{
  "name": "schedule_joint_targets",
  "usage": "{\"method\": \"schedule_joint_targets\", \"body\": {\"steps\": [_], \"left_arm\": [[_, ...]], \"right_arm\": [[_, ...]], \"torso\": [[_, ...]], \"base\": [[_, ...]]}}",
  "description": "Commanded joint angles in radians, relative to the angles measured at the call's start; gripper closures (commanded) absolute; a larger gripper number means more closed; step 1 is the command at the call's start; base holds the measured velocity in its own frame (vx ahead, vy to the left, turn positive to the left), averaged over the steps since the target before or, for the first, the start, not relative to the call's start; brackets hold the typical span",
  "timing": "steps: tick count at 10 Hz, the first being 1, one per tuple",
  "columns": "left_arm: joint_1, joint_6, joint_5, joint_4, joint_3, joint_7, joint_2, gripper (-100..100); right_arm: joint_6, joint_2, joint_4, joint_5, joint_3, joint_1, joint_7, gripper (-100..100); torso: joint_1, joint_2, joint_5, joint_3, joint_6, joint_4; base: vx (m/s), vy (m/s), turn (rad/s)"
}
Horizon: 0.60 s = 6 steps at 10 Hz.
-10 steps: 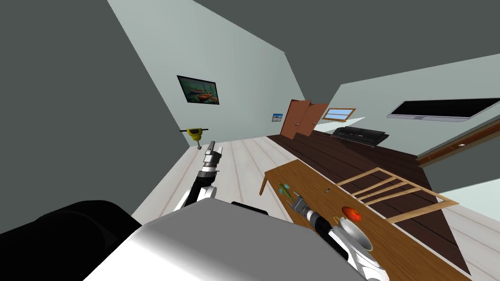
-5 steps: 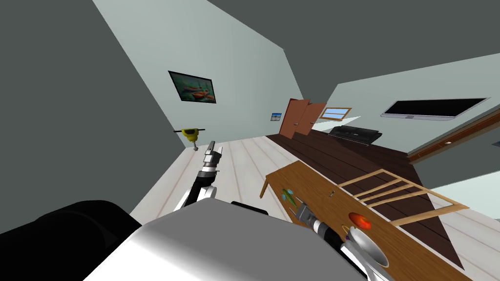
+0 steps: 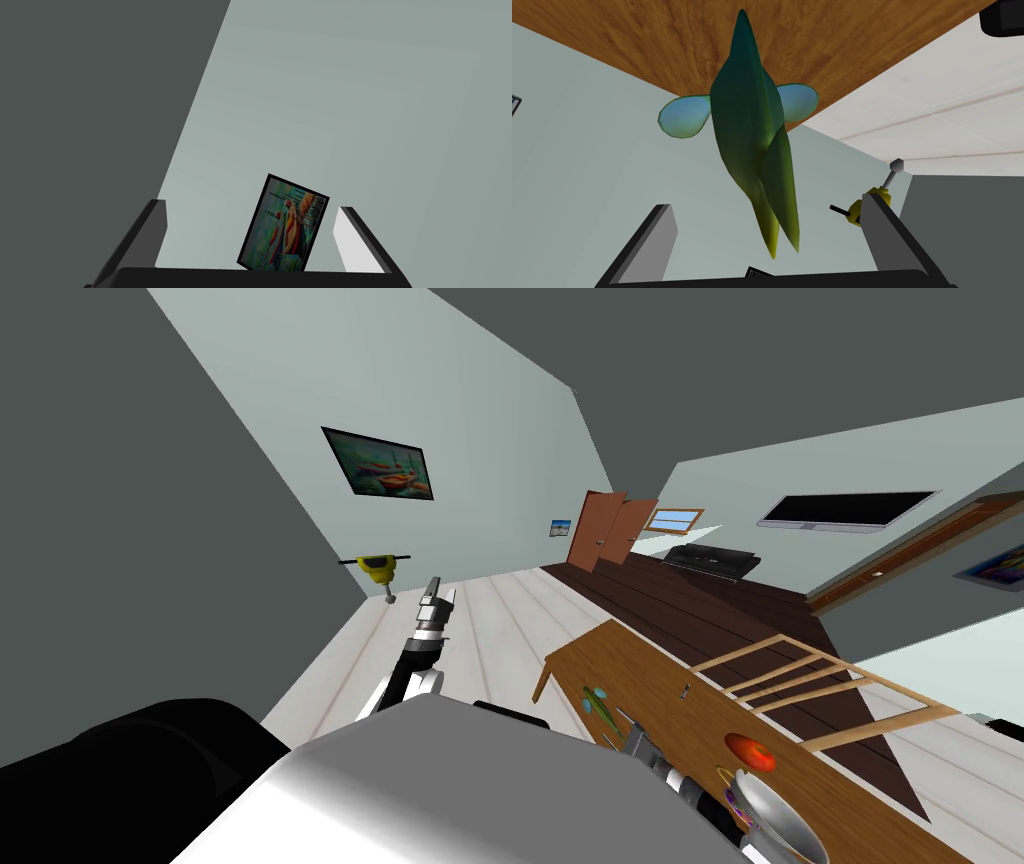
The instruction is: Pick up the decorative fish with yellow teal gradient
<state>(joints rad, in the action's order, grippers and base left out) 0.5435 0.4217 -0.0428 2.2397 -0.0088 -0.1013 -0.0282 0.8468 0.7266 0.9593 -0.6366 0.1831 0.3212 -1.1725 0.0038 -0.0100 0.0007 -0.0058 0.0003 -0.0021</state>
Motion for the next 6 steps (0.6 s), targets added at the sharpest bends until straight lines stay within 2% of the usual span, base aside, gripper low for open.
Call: {"method": "schedule_joint_targets", "body": {"steps": [1,2,3,4,5,6], "left_arm": [[0.000,0.000,0.000,0.000,0.000,0.000,0.000,0],[0.000,0.000,0.000,0.000,0.000,0.000,0.000,0],[0.000,0.000,0.000,0.000,0.000,0.000,0.000,0],[0.000,0.000,0.000,0.000,0.000,0.000,0.000,0],[0.000,0.000,0.000,0.000,0.000,0.000,0.000,0],[0.000,0.000,0.000,0.000,0.000,0.000,0.000,0]], "right_arm": [[0.006,0.008,0.033,0.003,-0.001,0.022,-0.002,-100],[0.062,0.021,0.008,0.038,-0.018,0.058,-0.056,-100],[0.076,0.021,0.008,0.038,-0.018,0.062,-0.060,-100],[0.120,0.035,-0.016,0.072,-0.035,0.089,-0.105,-100],[0.146,0.035,-0.016,0.072,-0.035,0.103,-0.119,-100],[0.178,0.048,-0.040,0.107,-0.053,0.135,-0.153,-100]], "torso": [[0.000,0.000,0.000,0.000,0.000,0.000],[-0.001,0.003,0.000,0.002,0.000,0.001],[0.000,0.001,0.000,0.001,0.001,0.000],[0.001,0.000,0.000,0.000,0.000,0.000],[0.002,-0.001,0.000,-0.001,0.001,0.000],[0.001,-0.001,0.000,-0.001,0.000,0.000]], "base": [[0.070,0.043,0.015],[0.134,0.070,-0.123],[0.137,0.089,-0.089],[0.168,0.097,-0.129],[0.158,0.083,-0.083],[0.187,0.126,-0.126]]}}
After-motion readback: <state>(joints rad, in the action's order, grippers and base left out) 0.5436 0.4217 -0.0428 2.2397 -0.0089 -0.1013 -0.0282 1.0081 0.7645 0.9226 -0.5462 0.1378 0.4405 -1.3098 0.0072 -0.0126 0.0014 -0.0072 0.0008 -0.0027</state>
